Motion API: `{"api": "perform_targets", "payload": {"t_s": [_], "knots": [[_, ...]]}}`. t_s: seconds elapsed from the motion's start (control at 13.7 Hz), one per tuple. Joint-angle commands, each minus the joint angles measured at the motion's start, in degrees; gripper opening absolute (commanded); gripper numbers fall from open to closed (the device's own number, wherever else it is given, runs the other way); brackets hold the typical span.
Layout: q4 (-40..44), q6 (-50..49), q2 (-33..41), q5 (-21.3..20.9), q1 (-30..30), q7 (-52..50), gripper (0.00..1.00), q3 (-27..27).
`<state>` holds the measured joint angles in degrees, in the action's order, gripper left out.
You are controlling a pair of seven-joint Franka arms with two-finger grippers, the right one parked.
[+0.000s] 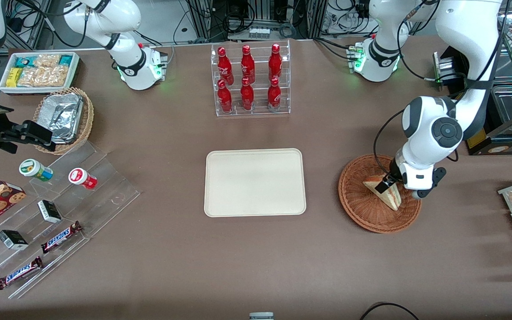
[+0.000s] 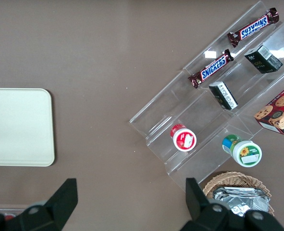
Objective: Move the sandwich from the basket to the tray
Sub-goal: 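Lower the left gripper and close it on the wrapped sandwich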
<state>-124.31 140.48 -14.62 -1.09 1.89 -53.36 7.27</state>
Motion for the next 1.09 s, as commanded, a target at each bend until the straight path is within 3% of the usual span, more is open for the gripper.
{"api": "perform_targets", "payload": {"t_s": [0.0,0.07,0.15,0.36,0.73,0.8,1.02], "knots": [[-0.40,2.87,-1.37,-0.67,0.39,-3.76,0.99,-0.24],[-0.40,3.31,-1.81,-0.67,0.39,-5.16,0.90,-0.24],[-0.40,3.31,-1.81,-0.67,0.39,-6.31,0.72,-0.24],[-0.75,3.31,-1.72,-0.85,0.39,-6.50,0.02,-0.24],[-0.32,0.43,-1.02,-5.57,0.39,-5.35,0.00,-0.24],[0.38,-2.63,-0.50,-7.42,0.39,-3.61,0.00,-0.15],[4.24,-13.35,1.52,-7.79,0.31,6.13,0.00,-0.24]]}}
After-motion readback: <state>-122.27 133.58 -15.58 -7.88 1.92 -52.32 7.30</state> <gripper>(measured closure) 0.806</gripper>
